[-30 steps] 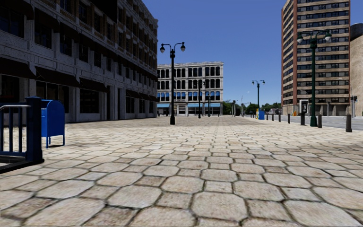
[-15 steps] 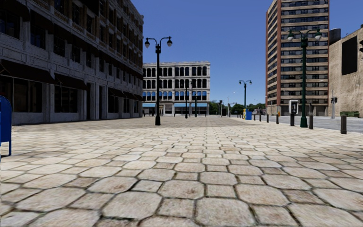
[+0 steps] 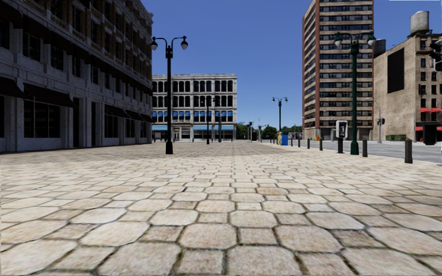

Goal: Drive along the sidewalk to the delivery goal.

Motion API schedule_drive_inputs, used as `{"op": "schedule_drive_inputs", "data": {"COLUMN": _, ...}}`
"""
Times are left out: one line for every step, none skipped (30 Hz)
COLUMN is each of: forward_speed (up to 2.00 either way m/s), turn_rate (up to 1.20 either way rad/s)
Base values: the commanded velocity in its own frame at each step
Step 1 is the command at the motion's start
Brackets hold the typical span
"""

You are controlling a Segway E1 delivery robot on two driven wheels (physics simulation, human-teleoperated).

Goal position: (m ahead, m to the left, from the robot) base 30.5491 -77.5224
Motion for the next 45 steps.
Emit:
{"op": "schedule_drive_inputs", "data": {"forward_speed": 1.78, "turn_rate": -0.74}}
{"op": "schedule_drive_inputs", "data": {"forward_speed": 1.78, "turn_rate": -0.92}}
{"op": "schedule_drive_inputs", "data": {"forward_speed": 1.78, "turn_rate": -0.96}}
{"op": "schedule_drive_inputs", "data": {"forward_speed": 1.78, "turn_rate": -0.96}}
{"op": "schedule_drive_inputs", "data": {"forward_speed": 1.78, "turn_rate": -0.88}}
{"op": "schedule_drive_inputs", "data": {"forward_speed": 1.78, "turn_rate": -0.48}}
{"op": "schedule_drive_inputs", "data": {"forward_speed": 1.78, "turn_rate": -0.45}}
{"op": "schedule_drive_inputs", "data": {"forward_speed": 1.78, "turn_rate": -0.40}}
{"op": "schedule_drive_inputs", "data": {"forward_speed": 1.78, "turn_rate": -0.40}}
{"op": "schedule_drive_inputs", "data": {"forward_speed": 1.78, "turn_rate": -0.36}}
{"op": "schedule_drive_inputs", "data": {"forward_speed": 1.78, "turn_rate": -0.34}}
{"op": "schedule_drive_inputs", "data": {"forward_speed": 1.78, "turn_rate": -0.19}}
{"op": "schedule_drive_inputs", "data": {"forward_speed": 1.78, "turn_rate": -0.06}}
{"op": "schedule_drive_inputs", "data": {"forward_speed": 1.78, "turn_rate": -0.02}}
{"op": "schedule_drive_inputs", "data": {"forward_speed": 1.78, "turn_rate": -0.02}}
{"op": "schedule_drive_inputs", "data": {"forward_speed": 1.78, "turn_rate": -0.01}}
{"op": "schedule_drive_inputs", "data": {"forward_speed": 1.78, "turn_rate": -0.01}}
{"op": "schedule_drive_inputs", "data": {"forward_speed": 1.78, "turn_rate": 0.00}}
{"op": "schedule_drive_inputs", "data": {"forward_speed": 1.78, "turn_rate": 0.00}}
{"op": "schedule_drive_inputs", "data": {"forward_speed": 1.78, "turn_rate": 0.00}}
{"op": "schedule_drive_inputs", "data": {"forward_speed": 1.78, "turn_rate": 0.00}}
{"op": "schedule_drive_inputs", "data": {"forward_speed": 1.81, "turn_rate": 0.00}}
{"op": "schedule_drive_inputs", "data": {"forward_speed": 1.88, "turn_rate": 0.00}}
{"op": "schedule_drive_inputs", "data": {"forward_speed": 2.00, "turn_rate": 0.00}}
{"op": "schedule_drive_inputs", "data": {"forward_speed": 2.00, "turn_rate": 0.00}}
{"op": "schedule_drive_inputs", "data": {"forward_speed": 2.00, "turn_rate": 0.00}}
{"op": "schedule_drive_inputs", "data": {"forward_speed": 2.00, "turn_rate": 0.00}}
{"op": "schedule_drive_inputs", "data": {"forward_speed": 2.00, "turn_rate": 0.00}}
{"op": "schedule_drive_inputs", "data": {"forward_speed": 2.00, "turn_rate": 0.00}}
{"op": "schedule_drive_inputs", "data": {"forward_speed": 2.00, "turn_rate": 0.00}}
{"op": "schedule_drive_inputs", "data": {"forward_speed": 2.00, "turn_rate": 0.00}}
{"op": "schedule_drive_inputs", "data": {"forward_speed": 2.00, "turn_rate": 0.00}}
{"op": "schedule_drive_inputs", "data": {"forward_speed": 2.00, "turn_rate": 0.00}}
{"op": "schedule_drive_inputs", "data": {"forward_speed": 2.00, "turn_rate": 0.00}}
{"op": "schedule_drive_inputs", "data": {"forward_speed": 2.00, "turn_rate": 0.00}}
{"op": "schedule_drive_inputs", "data": {"forward_speed": 2.00, "turn_rate": 0.00}}
{"op": "schedule_drive_inputs", "data": {"forward_speed": 2.00, "turn_rate": 0.00}}
{"op": "schedule_drive_inputs", "data": {"forward_speed": 2.00, "turn_rate": 0.00}}
{"op": "schedule_drive_inputs", "data": {"forward_speed": 2.00, "turn_rate": 0.00}}
{"op": "schedule_drive_inputs", "data": {"forward_speed": 2.00, "turn_rate": 0.00}}
{"op": "schedule_drive_inputs", "data": {"forward_speed": 2.00, "turn_rate": 0.00}}
{"op": "schedule_drive_inputs", "data": {"forward_speed": 2.00, "turn_rate": 0.00}}
{"op": "schedule_drive_inputs", "data": {"forward_speed": 2.00, "turn_rate": 0.00}}
{"op": "schedule_drive_inputs", "data": {"forward_speed": 2.00, "turn_rate": 0.00}}
{"op": "schedule_drive_inputs", "data": {"forward_speed": 2.00, "turn_rate": 0.00}}
